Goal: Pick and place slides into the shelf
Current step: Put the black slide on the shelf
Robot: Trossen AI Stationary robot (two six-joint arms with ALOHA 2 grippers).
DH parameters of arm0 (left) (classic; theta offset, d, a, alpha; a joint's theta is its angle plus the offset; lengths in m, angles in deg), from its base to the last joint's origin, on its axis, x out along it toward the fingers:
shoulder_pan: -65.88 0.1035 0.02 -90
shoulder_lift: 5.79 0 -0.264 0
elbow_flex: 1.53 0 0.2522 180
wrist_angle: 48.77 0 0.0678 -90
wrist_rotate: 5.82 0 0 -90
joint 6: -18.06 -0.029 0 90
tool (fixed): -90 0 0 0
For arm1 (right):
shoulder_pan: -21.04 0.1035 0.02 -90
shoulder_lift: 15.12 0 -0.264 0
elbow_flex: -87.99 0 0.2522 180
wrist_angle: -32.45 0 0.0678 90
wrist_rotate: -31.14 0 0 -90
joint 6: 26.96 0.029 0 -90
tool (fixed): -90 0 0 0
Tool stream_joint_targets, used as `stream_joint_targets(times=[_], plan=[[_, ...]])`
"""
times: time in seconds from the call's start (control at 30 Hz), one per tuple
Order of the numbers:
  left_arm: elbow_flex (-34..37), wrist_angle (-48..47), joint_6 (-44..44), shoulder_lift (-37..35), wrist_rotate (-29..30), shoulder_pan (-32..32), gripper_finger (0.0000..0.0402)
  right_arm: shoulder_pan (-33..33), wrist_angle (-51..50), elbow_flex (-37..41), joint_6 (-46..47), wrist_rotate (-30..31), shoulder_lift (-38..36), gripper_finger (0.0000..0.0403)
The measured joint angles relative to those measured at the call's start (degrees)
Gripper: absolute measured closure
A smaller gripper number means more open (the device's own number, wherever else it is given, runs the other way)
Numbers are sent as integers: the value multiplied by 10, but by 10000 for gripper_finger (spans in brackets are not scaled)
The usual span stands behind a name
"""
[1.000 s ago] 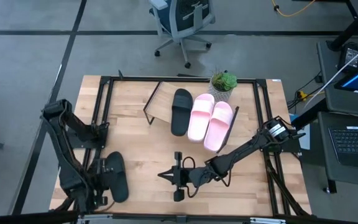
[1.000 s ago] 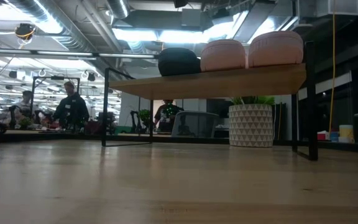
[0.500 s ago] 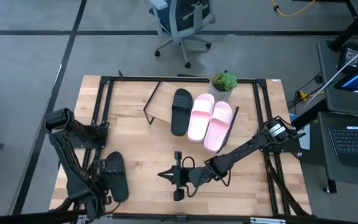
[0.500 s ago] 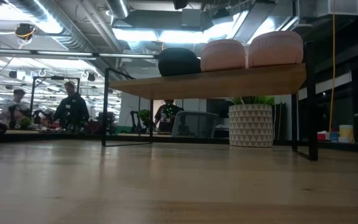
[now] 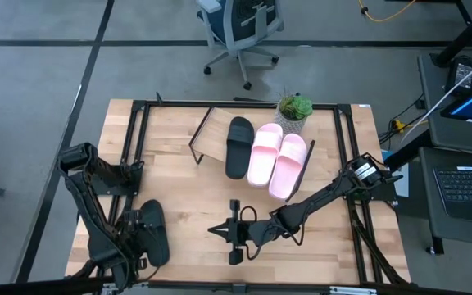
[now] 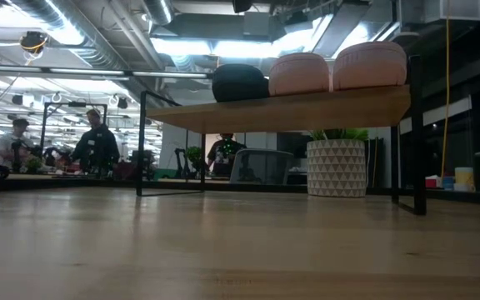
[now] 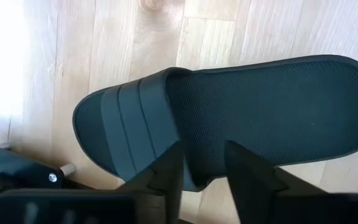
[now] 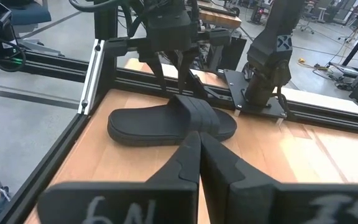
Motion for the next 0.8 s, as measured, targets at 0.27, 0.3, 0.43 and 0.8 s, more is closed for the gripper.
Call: stream_joint_targets(times=[0.27,0.3,0.43,0.8], plan=[[0,0,4,1,11,0,248,0,0,0,0,0,0,394],[0,0,4,2,14,0,248,0,0,0,0,0,0,394],[0,0,4,23,19,1,253,0,0,0,-1,0,0,394],[0,-51,2,68,-41,23,262,0,0,0,-1,0,0,394]])
